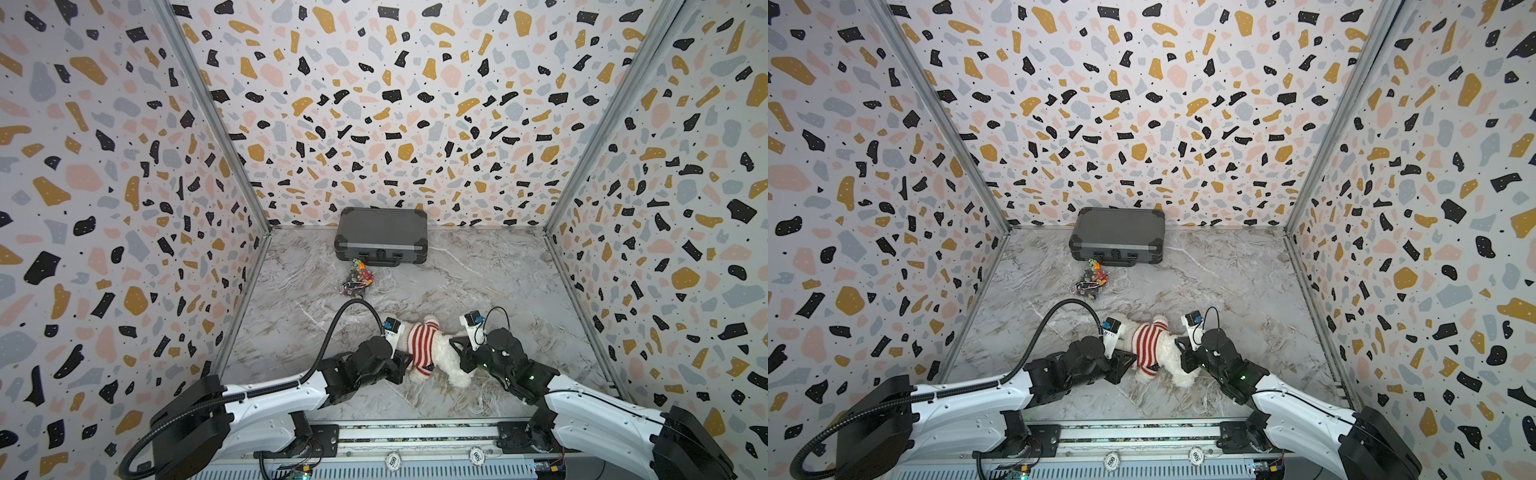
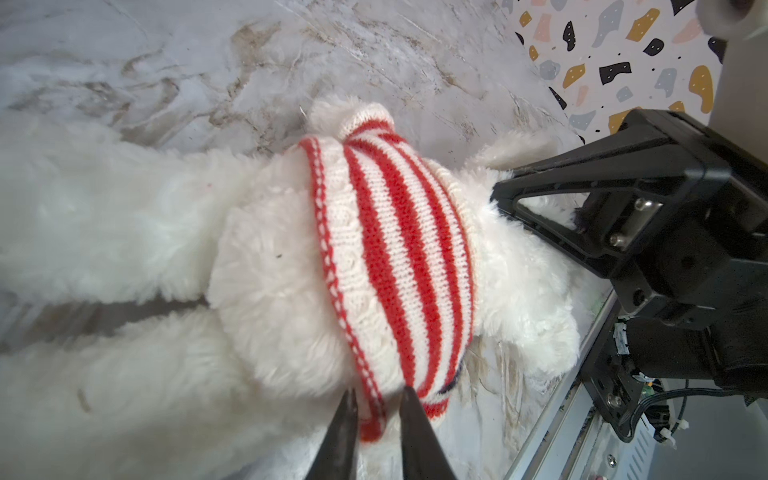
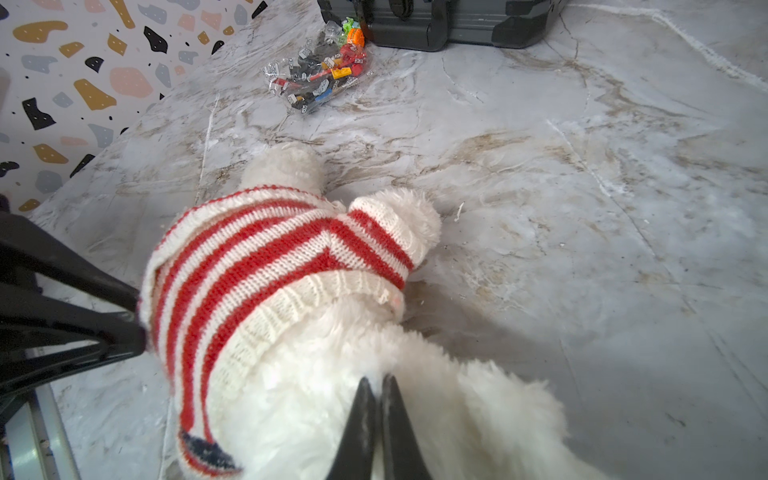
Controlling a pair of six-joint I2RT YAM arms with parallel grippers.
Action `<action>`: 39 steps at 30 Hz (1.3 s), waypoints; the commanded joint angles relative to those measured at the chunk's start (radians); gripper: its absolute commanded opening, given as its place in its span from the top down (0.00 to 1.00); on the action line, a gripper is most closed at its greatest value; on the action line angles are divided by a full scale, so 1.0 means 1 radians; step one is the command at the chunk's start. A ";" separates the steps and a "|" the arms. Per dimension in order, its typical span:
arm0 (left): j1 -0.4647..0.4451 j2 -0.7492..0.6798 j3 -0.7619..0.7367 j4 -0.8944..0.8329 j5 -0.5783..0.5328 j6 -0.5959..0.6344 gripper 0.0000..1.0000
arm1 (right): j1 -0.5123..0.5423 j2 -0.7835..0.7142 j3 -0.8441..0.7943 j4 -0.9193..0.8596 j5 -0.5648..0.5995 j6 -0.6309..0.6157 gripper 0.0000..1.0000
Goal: Dress the teddy bear
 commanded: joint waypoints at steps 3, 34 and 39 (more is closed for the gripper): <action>-0.006 0.028 0.021 0.052 0.013 0.004 0.89 | 0.002 -0.002 0.005 -0.018 0.006 -0.015 1.00; 0.110 -0.142 -0.086 -0.064 -0.049 0.003 1.00 | 0.002 -0.030 -0.001 -0.026 0.019 -0.030 1.00; 0.110 -0.125 -0.090 0.046 0.056 0.011 1.00 | 0.012 -0.020 0.007 -0.011 -0.005 -0.047 1.00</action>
